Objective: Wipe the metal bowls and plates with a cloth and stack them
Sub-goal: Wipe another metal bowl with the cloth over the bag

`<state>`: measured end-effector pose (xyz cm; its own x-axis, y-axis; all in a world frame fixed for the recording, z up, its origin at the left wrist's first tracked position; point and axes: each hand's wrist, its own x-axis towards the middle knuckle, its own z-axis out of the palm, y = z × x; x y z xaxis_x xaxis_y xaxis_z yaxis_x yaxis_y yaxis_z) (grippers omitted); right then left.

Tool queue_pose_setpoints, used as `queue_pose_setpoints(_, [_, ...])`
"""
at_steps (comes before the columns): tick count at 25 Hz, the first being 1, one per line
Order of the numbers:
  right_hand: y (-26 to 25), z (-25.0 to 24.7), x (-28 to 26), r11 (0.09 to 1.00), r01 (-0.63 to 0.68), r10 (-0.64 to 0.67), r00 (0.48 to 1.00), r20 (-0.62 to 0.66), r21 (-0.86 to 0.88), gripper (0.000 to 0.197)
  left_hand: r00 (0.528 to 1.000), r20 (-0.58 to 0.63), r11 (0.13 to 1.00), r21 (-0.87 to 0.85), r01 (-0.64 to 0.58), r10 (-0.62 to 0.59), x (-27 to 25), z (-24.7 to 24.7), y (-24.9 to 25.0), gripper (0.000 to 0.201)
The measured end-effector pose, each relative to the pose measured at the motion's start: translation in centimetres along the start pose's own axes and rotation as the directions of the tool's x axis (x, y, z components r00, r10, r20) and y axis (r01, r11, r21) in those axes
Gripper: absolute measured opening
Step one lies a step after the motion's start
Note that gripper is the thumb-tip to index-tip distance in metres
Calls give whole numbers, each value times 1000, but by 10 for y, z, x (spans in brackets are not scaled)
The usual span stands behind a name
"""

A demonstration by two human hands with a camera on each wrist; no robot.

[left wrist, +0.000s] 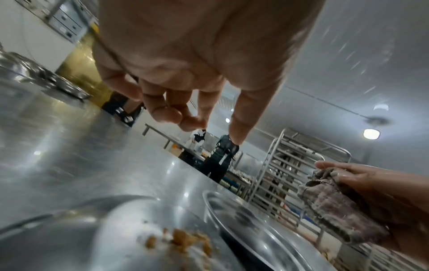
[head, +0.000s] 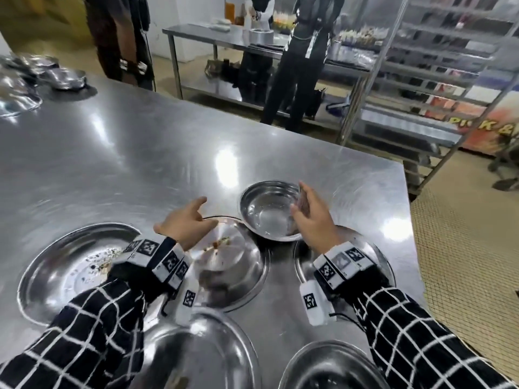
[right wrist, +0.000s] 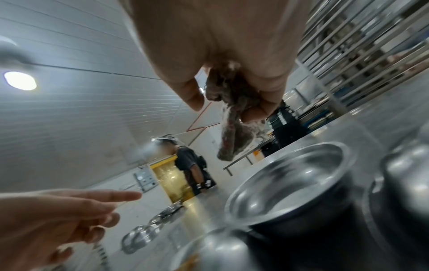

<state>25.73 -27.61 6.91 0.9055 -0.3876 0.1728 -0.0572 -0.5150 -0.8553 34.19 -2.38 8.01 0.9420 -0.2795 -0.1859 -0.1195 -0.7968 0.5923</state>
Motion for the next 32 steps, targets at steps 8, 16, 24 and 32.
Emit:
queue_pose_setpoints(8, [-100, 150, -49, 997, -70, 50, 898, 437, 30, 67, 955, -181, 972, -47, 229, -234, -83, -65, -172, 88])
queue_pose_setpoints(16, [-132, 256, -47, 828, -3, 379, 741, 555, -561, 27, 860, -66, 861, -85, 501, -506, -107, -70, -263, 103])
queue_pose_setpoints(24, [-159, 247, -57, 856, -169, 383, 843, 379, -488, 37, 960, -35, 647, -745, 161, -279, -112, -86, -251, 80])
queue_pose_setpoints(32, [-190, 105, -152, 963, -267, 268, 963, -25, 44, 26, 990, -129, 395, -907, -143, 61, -154, -107, -116, 38])
